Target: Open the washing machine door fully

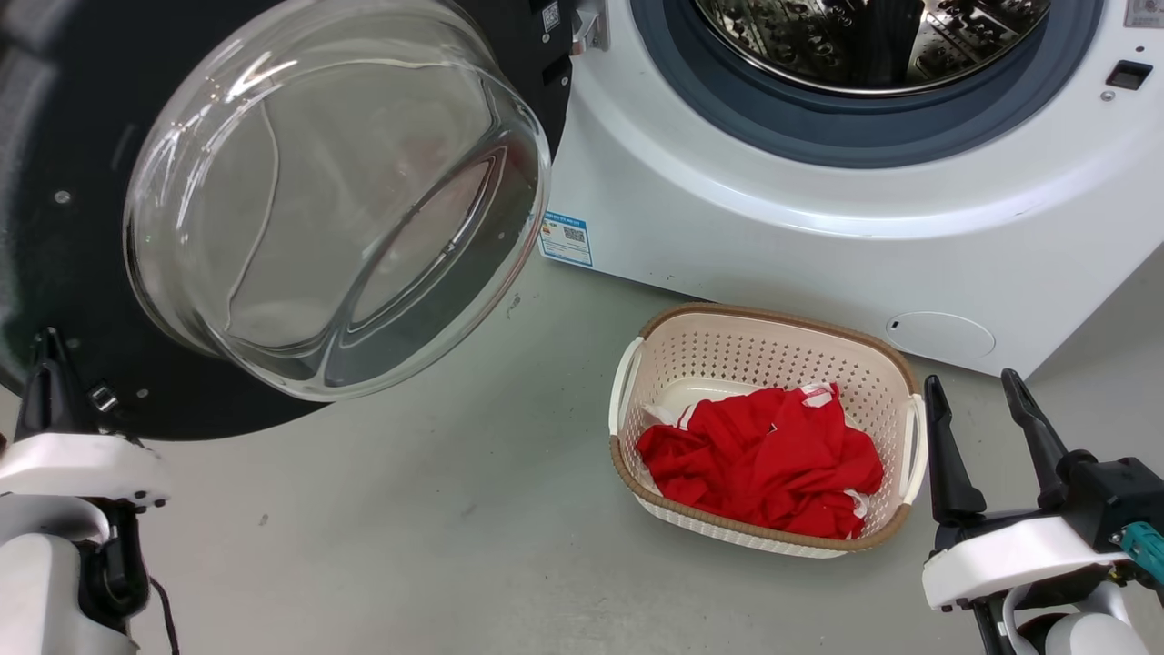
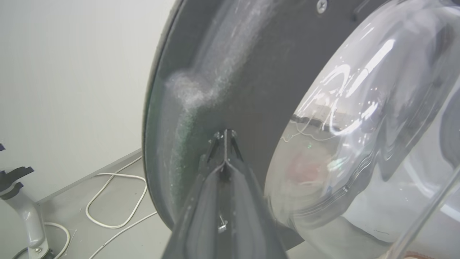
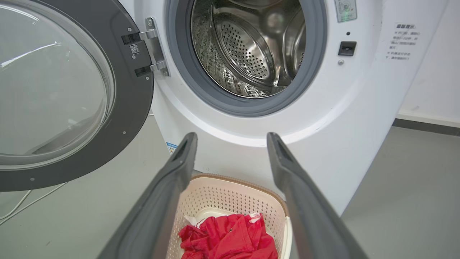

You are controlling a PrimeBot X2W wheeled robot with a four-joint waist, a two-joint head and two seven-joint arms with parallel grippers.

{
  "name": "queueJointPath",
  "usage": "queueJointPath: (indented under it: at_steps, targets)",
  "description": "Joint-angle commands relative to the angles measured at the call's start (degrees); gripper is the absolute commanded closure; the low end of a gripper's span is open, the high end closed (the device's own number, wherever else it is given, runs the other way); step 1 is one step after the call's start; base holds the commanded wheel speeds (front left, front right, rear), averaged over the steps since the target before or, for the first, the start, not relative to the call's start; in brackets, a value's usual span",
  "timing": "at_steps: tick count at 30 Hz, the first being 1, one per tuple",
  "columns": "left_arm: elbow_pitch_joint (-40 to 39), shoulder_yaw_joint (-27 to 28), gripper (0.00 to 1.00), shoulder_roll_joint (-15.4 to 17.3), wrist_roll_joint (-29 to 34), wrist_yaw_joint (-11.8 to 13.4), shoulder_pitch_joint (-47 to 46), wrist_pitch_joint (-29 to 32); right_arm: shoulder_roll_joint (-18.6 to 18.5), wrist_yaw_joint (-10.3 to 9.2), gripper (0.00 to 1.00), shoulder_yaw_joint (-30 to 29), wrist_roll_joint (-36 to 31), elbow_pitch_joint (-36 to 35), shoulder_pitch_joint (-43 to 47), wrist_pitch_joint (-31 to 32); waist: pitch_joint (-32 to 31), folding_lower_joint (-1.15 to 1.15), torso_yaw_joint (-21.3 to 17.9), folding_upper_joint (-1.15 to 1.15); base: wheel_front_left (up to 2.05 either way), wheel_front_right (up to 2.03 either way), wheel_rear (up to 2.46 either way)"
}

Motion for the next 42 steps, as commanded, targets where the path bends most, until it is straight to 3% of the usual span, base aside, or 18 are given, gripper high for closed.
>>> queueJointPath:
  at_steps: [1,7,11,20,25,27,28,29,42]
  targets:
    - [1.07,0.56,1.00,0.41,0.34,-0.14,-0.96,-0.25,0.07,-0.04,0.00,-0.04,-0.47,0.02,-0.76,-0.15,-0.02,-0.01,-0.07,0.00,0.00,0.00,0.00]
    - [2.39,1.08,1.00,0.16,2.68,-1.14,-1.58,-0.48,0.08,-0.04,0.00,-0.49,0.93,0.53,-0.70,-1.11,-0.79,-0.01,-0.39,0.00,0.00,0.00,0.00]
    - [-1.45,1.63,1.00,-0.62,5.61,-1.32,1.93,-0.47,0.08,-0.04,0.00,-0.46,1.94,1.31,-0.26,-2.08,-2.35,-0.01,-0.81,0.00,0.00,0.00,0.00]
    - [-15.24,-1.08,1.00,-4.92,11.30,1.37,13.52,-0.38,0.07,-0.04,0.00,-0.11,2.77,3.08,1.71,-3.54,-6.95,-0.01,-2.90,0.00,0.00,0.00,0.00]
    - [-18.04,-3.90,1.00,-7.30,12.09,0.83,17.10,-0.38,0.08,-0.04,0.00,0.41,2.98,3.67,2.43,-3.96,-8.54,-0.01,-4.93,0.00,0.00,0.00,0.00]
    - [-18.19,-5.16,0.60,-8.14,12.34,0.33,17.63,-0.38,0.08,-0.04,0.00,0.45,2.76,3.71,2.46,-4.15,-8.99,-0.01,-5.92,0.00,0.00,0.00,0.00]
    - [-18.02,-5.65,0.25,-8.31,12.44,0.13,17.63,-0.39,0.08,-0.04,0.00,0.50,2.55,3.68,2.48,-4.13,-9.17,-0.01,-6.46,0.00,0.00,0.00,0.00]
    - [-17.73,-6.16,0.00,-8.55,12.63,-0.20,17.59,-0.39,0.08,-0.04,0.00,0.55,2.50,3.61,2.49,-4.22,-9.32,-0.01,-7.02,0.00,0.00,0.00,0.00]
    - [-14.41,-10.88,0.00,-11.42,16.10,-2.80,11.66,-0.39,0.08,-0.04,0.00,-0.29,0.45,1.56,2.46,-4.25,-9.97,-0.01,-15.41,0.00,0.00,0.00,0.00]
